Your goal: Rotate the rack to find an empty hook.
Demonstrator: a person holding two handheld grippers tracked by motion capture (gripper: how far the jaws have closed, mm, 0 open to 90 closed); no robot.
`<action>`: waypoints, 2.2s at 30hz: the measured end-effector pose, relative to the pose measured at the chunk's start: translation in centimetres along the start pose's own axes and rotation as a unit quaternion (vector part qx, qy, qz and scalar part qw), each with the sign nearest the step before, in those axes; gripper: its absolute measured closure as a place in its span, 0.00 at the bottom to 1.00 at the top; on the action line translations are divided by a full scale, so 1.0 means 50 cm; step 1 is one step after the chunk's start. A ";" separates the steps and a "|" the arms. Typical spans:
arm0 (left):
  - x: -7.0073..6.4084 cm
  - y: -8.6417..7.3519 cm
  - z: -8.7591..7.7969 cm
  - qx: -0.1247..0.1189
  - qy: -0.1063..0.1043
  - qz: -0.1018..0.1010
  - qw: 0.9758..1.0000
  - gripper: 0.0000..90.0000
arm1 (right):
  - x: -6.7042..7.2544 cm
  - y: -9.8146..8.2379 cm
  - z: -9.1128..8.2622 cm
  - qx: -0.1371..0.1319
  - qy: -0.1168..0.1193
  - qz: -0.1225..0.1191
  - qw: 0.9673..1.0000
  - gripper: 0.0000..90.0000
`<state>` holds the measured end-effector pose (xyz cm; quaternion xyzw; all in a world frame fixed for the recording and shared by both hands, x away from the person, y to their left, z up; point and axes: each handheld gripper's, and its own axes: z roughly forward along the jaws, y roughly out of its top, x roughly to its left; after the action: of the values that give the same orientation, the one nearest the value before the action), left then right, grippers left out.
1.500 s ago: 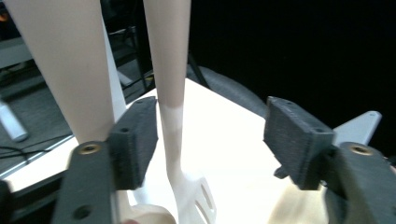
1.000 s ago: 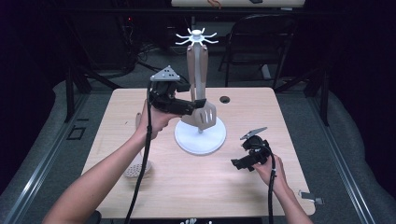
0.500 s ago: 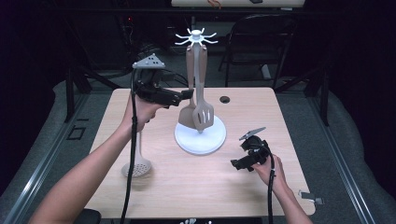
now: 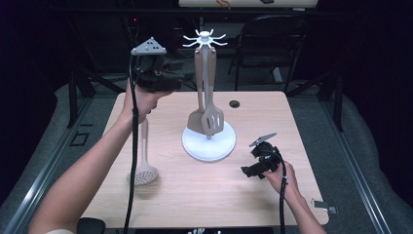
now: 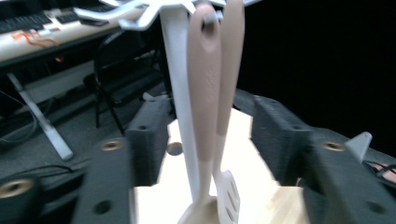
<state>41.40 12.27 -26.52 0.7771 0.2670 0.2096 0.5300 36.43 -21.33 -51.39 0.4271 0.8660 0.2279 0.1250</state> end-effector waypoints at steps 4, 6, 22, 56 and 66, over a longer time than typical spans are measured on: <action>0.009 0.013 -0.009 -0.018 0.018 0.011 1.000 0.87 | -0.001 -0.002 0.004 0.003 0.009 -0.001 1.000 0.09; 0.016 0.022 -0.010 -0.022 0.022 0.007 0.999 0.94 | 0.000 -0.002 0.003 0.003 0.013 0.001 1.000 0.10; 0.045 0.053 0.027 -0.025 0.047 0.001 0.999 0.99 | 0.000 -0.003 0.006 -0.006 0.012 0.000 1.000 0.11; 0.033 0.043 -0.012 -0.048 0.065 0.005 0.997 0.98 | 0.002 -0.002 0.008 -0.003 0.010 -0.003 1.000 0.11; 0.011 0.052 -0.010 -0.040 0.047 0.026 0.998 0.98 | 0.004 -0.001 0.009 -0.003 0.015 -0.004 1.000 0.11</action>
<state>42.03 12.19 -23.89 0.7512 0.2631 0.2700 0.5419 36.46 -21.07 -51.82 0.4198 0.8689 0.2363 0.1138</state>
